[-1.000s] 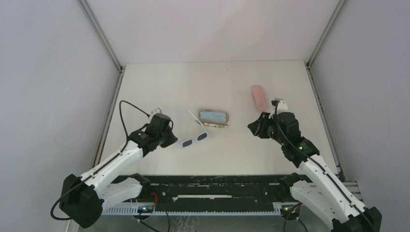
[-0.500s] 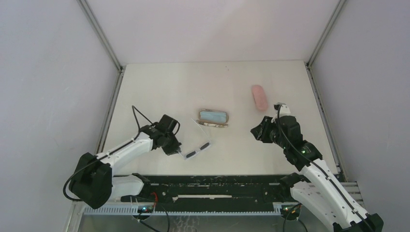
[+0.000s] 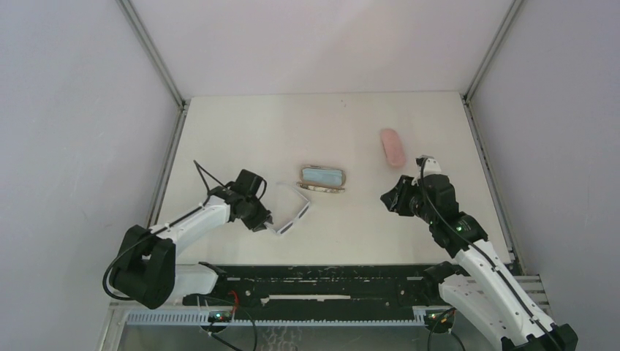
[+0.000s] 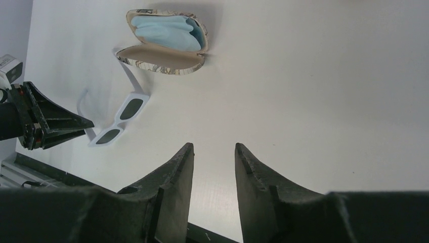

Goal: Organize the sunglasses
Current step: Place the sunglasses at the center of the board, then adjust the sunglasses at the center of the board.

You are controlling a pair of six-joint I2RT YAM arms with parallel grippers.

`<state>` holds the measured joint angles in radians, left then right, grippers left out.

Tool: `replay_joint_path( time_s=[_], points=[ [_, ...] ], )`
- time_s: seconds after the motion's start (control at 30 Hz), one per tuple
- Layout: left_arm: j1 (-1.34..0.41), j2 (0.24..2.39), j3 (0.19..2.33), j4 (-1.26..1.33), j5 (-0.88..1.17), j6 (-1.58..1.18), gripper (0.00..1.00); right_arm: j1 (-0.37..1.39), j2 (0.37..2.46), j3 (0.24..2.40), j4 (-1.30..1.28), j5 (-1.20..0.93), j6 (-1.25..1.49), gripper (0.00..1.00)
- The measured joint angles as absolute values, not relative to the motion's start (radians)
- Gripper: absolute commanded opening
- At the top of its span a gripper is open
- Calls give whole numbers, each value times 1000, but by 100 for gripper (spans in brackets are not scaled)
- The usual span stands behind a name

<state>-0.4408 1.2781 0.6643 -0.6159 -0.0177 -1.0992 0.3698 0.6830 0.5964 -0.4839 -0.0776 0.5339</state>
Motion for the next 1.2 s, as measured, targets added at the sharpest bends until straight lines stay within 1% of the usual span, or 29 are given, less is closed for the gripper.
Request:
replay_joint_path(
  time_s=[0.17,0.27,0.33,0.37,0.53,0.63,0.7,0.77,0.83,0.9,1.0,1.2],
  points=[
    [-437,1266,664,-612,-14,-1095,45,366,679,596,-484,-84,531,37],
    [-436,1211,664,-611,-16,-1090,52,366,664,596,-487,-83,532,39],
    [-435,1159,664,-612,-23,-1085,54,366,643,596,-491,-77,540,41],
    [-435,1125,664,-611,-30,-1080,56,366,628,596,-492,-72,547,46],
    [-436,948,664,-586,-99,-989,62,383,598,596,-490,-64,620,57],
    [-445,857,664,-579,-189,-900,65,452,625,596,-482,-18,682,59],
    [-453,812,664,-577,-249,-855,65,543,665,596,-467,33,731,58],
    [-458,746,661,-557,-325,-795,65,670,725,596,-442,104,792,59],
    [-460,700,655,-538,-376,-750,65,797,809,601,-406,184,860,60],
    [-461,666,638,-516,-425,-710,65,884,909,628,-394,249,925,60],
    [-461,627,595,-486,-487,-665,64,976,1084,719,-396,342,1034,60],
    [-461,607,514,-430,-524,-635,60,1076,1353,916,-386,459,1210,58]
  ],
)
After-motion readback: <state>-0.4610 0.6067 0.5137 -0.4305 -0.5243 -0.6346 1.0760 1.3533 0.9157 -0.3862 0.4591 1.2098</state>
